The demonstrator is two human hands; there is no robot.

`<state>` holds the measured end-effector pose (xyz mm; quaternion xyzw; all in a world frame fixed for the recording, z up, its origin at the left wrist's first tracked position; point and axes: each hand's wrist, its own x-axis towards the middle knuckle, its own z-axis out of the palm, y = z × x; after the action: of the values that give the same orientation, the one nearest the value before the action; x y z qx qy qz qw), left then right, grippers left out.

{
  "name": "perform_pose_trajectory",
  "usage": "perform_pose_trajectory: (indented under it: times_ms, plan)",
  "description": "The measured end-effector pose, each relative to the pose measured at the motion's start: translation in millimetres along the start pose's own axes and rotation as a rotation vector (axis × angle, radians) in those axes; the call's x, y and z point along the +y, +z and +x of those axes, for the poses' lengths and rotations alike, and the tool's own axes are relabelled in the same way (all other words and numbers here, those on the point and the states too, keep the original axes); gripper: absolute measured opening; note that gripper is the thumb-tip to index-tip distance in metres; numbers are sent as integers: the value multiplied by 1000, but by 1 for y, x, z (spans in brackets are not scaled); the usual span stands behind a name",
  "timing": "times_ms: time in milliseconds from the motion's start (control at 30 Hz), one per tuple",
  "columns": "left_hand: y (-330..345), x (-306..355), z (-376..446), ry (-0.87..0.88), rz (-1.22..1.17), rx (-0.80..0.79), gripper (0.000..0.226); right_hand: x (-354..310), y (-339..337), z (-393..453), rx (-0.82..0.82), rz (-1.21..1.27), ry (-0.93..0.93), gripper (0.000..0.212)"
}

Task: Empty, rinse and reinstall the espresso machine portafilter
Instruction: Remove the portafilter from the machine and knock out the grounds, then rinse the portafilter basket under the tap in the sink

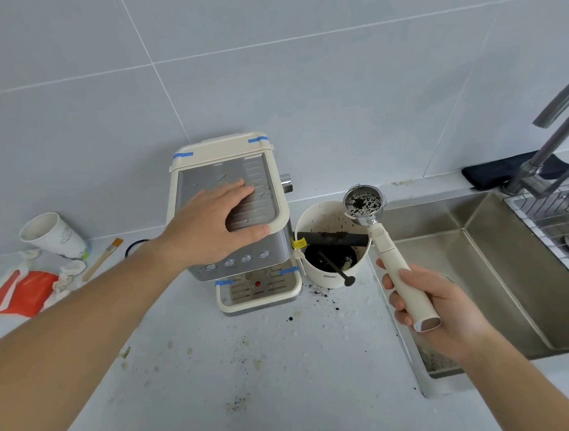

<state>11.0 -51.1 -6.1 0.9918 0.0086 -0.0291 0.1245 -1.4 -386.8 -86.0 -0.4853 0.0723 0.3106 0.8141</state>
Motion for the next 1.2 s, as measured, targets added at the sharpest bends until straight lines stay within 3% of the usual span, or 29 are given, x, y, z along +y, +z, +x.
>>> perform_pose_trajectory:
  times_ms: [433, 600, 700, 800, 933, 1033, 1133, 1200]
  plan:
    - [10, 52, -2, -248, -53, 78, 74, -53, -50, 2, -101, -108, 50, 34]
    - [10, 81, -2, -309, -362, 168, 49, -66, -73, 3, -147, -98, 54, 41]
    - [14, 115, -2, -284, -417, 246, 40, -77, -88, 2, -168, -129, 61, 54]
    - [22, 148, 2, -245, -580, 298, 37, -89, -100, 0, -179, -157, 57, 51]
    - [37, 193, 12, -280, -792, 300, 22, -105, -119, -6, -196, -161, 34, 48]
    - [54, 229, 21, -279, -949, 266, 11, -117, -137, -11, -210, -183, 23, 66]
    - [74, 259, 33, -339, -1105, 210, 9, -126, -154, -14, -193, -136, 41, 36]
    - [88, 280, 44, -376, -1186, 167, 10, -131, -165, -17, -183, -97, 39, 36]
